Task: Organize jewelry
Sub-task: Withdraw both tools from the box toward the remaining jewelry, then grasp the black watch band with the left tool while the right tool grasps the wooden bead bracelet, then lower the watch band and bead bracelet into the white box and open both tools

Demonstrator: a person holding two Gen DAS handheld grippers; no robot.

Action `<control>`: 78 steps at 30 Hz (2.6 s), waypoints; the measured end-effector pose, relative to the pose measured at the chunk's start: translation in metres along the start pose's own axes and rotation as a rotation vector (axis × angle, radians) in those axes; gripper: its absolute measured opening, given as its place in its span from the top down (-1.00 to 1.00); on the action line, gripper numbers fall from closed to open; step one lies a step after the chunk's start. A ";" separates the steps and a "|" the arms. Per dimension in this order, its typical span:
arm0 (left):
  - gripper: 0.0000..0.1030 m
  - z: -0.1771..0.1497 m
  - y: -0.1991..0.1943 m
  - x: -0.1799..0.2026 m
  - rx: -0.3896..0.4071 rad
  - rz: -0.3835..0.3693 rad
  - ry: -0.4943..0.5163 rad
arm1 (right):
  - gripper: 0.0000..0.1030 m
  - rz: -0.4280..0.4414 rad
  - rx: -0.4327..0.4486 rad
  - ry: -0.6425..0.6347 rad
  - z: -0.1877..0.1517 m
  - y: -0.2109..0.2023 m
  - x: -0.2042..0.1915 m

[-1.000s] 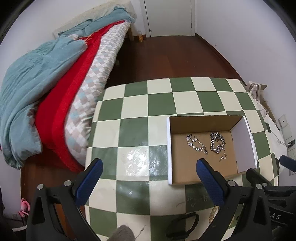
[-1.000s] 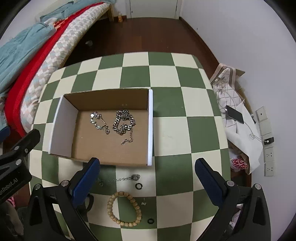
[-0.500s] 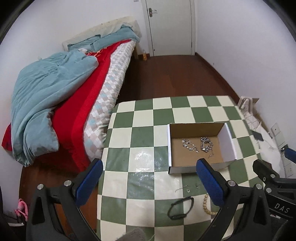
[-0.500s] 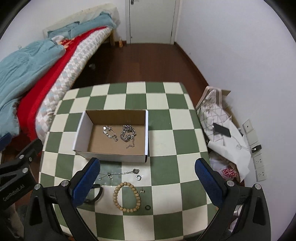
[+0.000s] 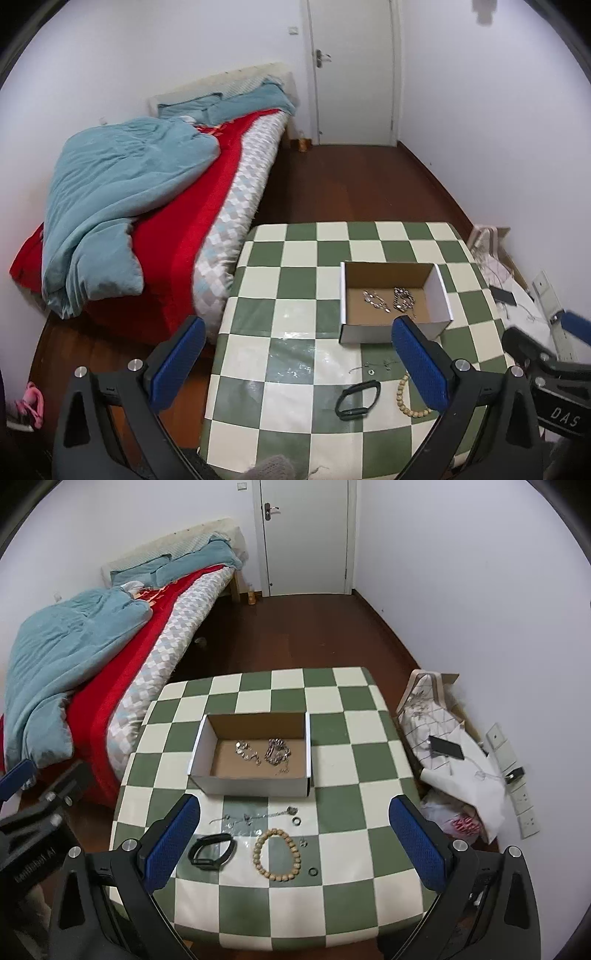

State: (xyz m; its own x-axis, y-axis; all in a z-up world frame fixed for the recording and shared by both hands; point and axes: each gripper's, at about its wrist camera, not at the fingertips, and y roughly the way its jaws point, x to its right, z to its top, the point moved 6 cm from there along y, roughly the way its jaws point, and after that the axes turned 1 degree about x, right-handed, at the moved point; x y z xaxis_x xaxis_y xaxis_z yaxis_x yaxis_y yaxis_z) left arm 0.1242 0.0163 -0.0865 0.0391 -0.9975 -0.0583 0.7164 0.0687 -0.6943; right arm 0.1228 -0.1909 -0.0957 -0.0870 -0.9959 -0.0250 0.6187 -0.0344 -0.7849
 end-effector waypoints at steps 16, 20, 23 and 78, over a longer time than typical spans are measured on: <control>-0.98 -0.116 0.129 0.011 -0.323 0.051 0.105 | -0.07 0.056 -0.324 0.073 -0.121 0.165 0.016; -0.76 -0.127 0.158 0.038 -0.405 -0.028 0.201 | 0.04 0.066 -0.340 0.058 -0.128 0.180 0.013; -0.45 -0.135 0.172 0.054 -0.444 -0.063 0.270 | 0.10 0.069 -0.355 0.029 -0.136 0.188 0.010; 0.89 -0.004 0.091 0.063 -0.185 -0.229 0.068 | 0.81 0.123 0.005 -0.067 0.022 0.071 -0.016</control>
State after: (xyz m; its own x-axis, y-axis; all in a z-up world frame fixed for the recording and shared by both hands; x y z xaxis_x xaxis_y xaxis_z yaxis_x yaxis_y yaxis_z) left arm 0.1898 -0.0406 -0.1562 -0.1605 -0.9844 0.0715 0.5622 -0.1507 -0.8132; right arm 0.1852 -0.1794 -0.1369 0.0416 -0.9960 -0.0790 0.6256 0.0876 -0.7752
